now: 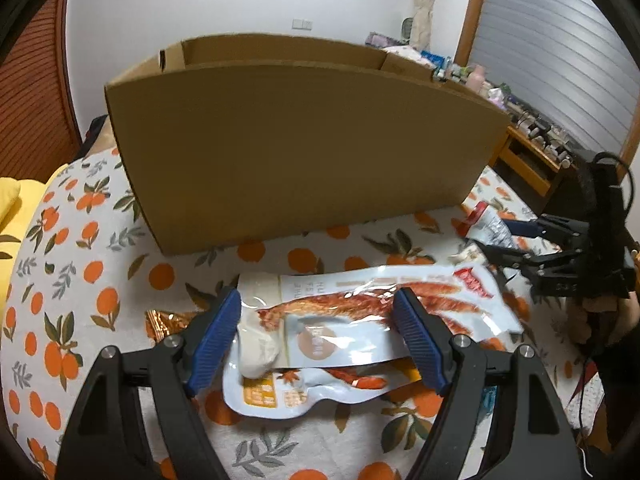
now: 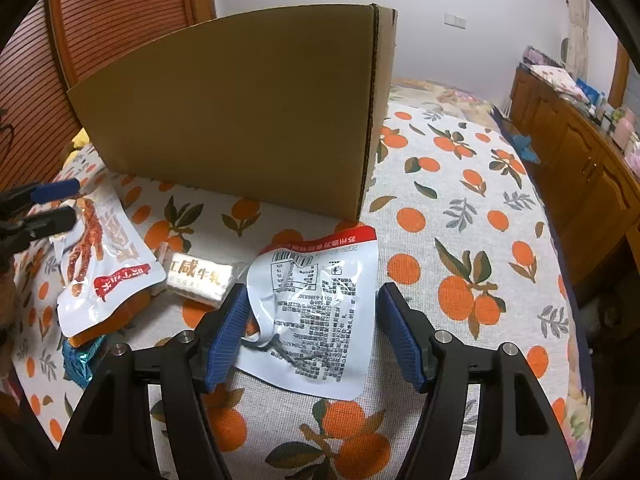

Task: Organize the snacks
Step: 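Move both tools back to the snacks on the bedspread, then grasp the white chicken-feet pouch with the left tool while the right tool grasps the white foil pouch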

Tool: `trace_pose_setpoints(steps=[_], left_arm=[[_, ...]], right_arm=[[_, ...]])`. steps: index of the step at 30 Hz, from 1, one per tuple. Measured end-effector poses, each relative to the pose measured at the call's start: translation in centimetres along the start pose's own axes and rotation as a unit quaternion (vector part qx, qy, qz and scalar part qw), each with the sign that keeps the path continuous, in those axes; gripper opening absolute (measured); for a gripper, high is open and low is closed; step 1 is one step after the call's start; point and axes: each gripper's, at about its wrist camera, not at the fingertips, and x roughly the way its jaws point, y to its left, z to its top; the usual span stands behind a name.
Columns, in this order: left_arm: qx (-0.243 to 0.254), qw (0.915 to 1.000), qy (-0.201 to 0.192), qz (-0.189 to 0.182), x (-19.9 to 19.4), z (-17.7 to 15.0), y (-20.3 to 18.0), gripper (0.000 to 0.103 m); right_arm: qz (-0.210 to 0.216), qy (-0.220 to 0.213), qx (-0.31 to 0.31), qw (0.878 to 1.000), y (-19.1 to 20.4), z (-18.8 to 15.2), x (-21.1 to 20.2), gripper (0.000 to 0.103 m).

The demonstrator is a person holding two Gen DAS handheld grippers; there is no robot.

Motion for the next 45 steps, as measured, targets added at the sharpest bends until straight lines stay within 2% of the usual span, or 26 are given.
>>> trace_pose_setpoints(steps=[10, 16, 19, 22, 24, 29, 32, 34, 35, 38, 40, 45], left_arm=[[-0.011, 0.9997, 0.013, -0.016, 0.2, -0.4, 0.9, 0.083], [-0.043, 0.9977, 0.021, -0.048, 0.0, -1.3, 2.2, 0.085], [-0.037, 0.9979, 0.02, -0.048, -0.1, -1.3, 2.2, 0.084], [-0.032, 0.9986, 0.012, -0.041, -0.4, -1.1, 2.1, 0.075], [-0.03, 0.9988, 0.005, -0.037, -0.7, -1.0, 2.1, 0.059], [-0.028, 0.9986, 0.002, -0.046, -1.1, -0.8, 2.2, 0.05], [-0.031, 0.9981, -0.008, -0.052, -2.0, -0.7, 2.1, 0.035], [-0.028, 0.9979, -0.015, -0.057, -2.7, -0.5, 1.9, 0.029], [-0.025, 0.9979, -0.018, -0.056, -3.0, -0.5, 1.7, 0.022], [-0.019, 0.9978, -0.024, -0.059, -3.8, -0.3, 1.2, 0.019], [-0.013, 0.9975, -0.027, -0.063, -4.3, -0.3, 0.9, 0.005], [-0.001, 0.9966, -0.039, -0.072, -5.3, 0.0, -0.1, 0.001]], right_arm=[[-0.001, 0.0, 0.001, 1.0, 0.0, 0.0, 0.1, 0.069], [0.0, 0.0, 0.001, 1.0, -0.1, -0.1, 0.0, 0.07], [0.001, 0.0, 0.002, 1.0, -0.1, -0.1, 0.0, 0.07], [0.001, 0.0, 0.002, 1.0, 0.0, 0.0, 0.1, 0.07], [0.001, -0.001, 0.002, 1.0, 0.0, 0.0, 0.1, 0.07], [0.0, -0.001, 0.001, 1.0, 0.0, 0.0, 0.0, 0.07], [0.0, 0.0, 0.001, 1.0, 0.0, 0.0, 0.1, 0.07], [0.0, 0.0, 0.001, 1.0, 0.0, 0.0, 0.1, 0.07], [0.0, 0.0, 0.001, 1.0, 0.0, 0.0, 0.1, 0.07], [-0.001, 0.0, -0.001, 1.0, 0.0, -0.1, 0.1, 0.07], [-0.001, 0.0, -0.002, 1.0, 0.0, -0.1, 0.1, 0.071], [-0.012, 0.003, -0.011, 1.0, 0.4, -0.1, 0.2, 0.071]])
